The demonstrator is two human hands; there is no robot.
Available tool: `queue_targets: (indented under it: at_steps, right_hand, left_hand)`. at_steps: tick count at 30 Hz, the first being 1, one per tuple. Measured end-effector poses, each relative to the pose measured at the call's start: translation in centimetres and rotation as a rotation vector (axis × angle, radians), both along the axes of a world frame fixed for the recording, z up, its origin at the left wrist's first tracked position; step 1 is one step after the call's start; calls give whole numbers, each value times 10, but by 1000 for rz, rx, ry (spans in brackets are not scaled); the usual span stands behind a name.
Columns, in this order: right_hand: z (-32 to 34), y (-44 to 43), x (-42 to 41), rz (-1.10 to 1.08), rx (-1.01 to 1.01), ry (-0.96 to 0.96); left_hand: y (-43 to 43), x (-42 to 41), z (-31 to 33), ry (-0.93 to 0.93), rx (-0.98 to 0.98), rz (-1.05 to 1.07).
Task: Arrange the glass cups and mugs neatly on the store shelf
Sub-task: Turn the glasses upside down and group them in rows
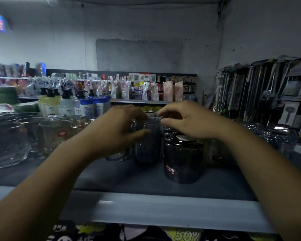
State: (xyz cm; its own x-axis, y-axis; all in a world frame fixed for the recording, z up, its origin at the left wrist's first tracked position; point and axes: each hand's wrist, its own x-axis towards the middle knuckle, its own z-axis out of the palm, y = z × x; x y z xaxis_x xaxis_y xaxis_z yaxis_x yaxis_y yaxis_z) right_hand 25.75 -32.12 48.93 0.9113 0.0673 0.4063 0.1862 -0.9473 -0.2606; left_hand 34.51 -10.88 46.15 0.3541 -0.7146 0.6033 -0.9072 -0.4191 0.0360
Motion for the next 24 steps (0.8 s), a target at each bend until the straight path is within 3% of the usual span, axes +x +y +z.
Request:
queue_targets:
  at_steps: [3,7,11,15,17,19,22,24]
  right_hand:
    - [3,0,4,-16,1,-8]
    - [-1,0,3,-17,64,-3]
    - [-5,2,0,-22,176,-86]
    - [-6,2,-2,-46,323,-226]
    - [-8,4,1,-55,522,-260]
    - [-7,10,3,-18,873,-225]
    - [1,20,2,154,1344,8]
    - [3,29,2,295,1506,141]
  left_hand:
    - [-6,6,9,30,107,-43]
    - [-8,9,10,42,76,-110]
    - [-7,13,1,126,-79,-148]
    - [-1,7,2,204,-356,-140]
    - [3,3,4,279,-502,-178]
    - [7,-2,5,344,-665,-247]
    - [6,-12,1,360,-853,-307]
    - [3,-14,-7,358,-889,-333]
